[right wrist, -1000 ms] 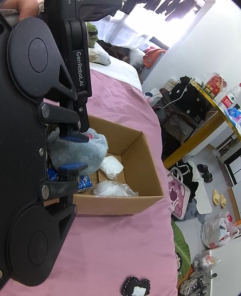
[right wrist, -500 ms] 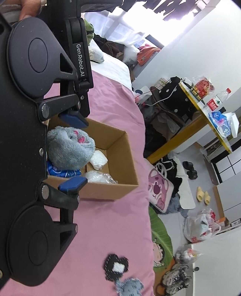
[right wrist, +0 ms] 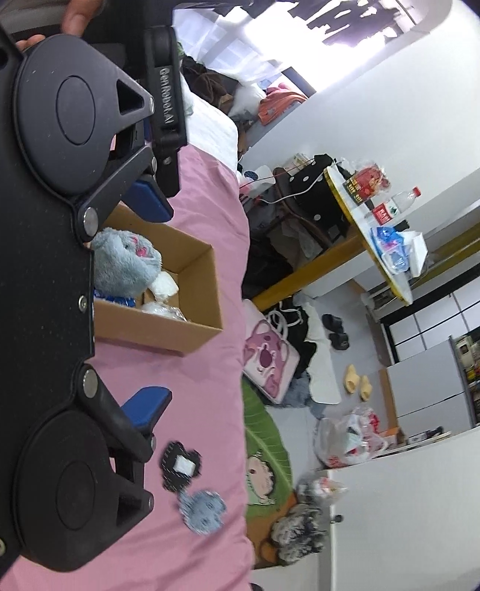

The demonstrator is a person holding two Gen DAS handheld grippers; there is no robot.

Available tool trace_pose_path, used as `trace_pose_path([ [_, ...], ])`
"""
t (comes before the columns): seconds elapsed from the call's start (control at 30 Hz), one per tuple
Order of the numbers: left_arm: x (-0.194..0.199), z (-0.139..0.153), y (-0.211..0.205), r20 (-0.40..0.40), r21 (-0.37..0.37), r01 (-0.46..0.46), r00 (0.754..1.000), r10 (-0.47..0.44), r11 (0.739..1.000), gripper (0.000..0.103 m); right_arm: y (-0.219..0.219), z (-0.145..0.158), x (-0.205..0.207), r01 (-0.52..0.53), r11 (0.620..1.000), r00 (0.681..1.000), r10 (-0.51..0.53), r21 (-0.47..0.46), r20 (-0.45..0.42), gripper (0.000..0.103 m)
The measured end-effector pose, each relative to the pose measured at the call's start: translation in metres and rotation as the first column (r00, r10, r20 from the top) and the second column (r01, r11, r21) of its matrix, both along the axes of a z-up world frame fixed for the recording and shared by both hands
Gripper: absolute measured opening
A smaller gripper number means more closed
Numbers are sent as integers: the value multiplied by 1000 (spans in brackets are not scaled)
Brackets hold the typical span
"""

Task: Organize soft objects
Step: 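Move both open tools from the box toward the black and blue-grey plushes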

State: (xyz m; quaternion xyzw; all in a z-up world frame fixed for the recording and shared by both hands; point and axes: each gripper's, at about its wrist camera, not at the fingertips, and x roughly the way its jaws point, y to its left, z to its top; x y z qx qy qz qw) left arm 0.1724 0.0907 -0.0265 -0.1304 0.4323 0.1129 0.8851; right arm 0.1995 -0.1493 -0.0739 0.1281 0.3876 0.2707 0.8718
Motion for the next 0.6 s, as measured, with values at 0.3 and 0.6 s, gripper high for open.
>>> trace_pose_path([
  [0.3, -10, 27, -24, 89, 2, 15, 996, -15, 1000, 102, -45, 18, 0, 32, 999, 999, -32, 7, 33, 102],
  [0.6, -13, 39, -49, 121, 8, 42, 992, -42, 999, 103, -86, 30, 0, 55, 998, 996, -55, 12, 72, 103],
])
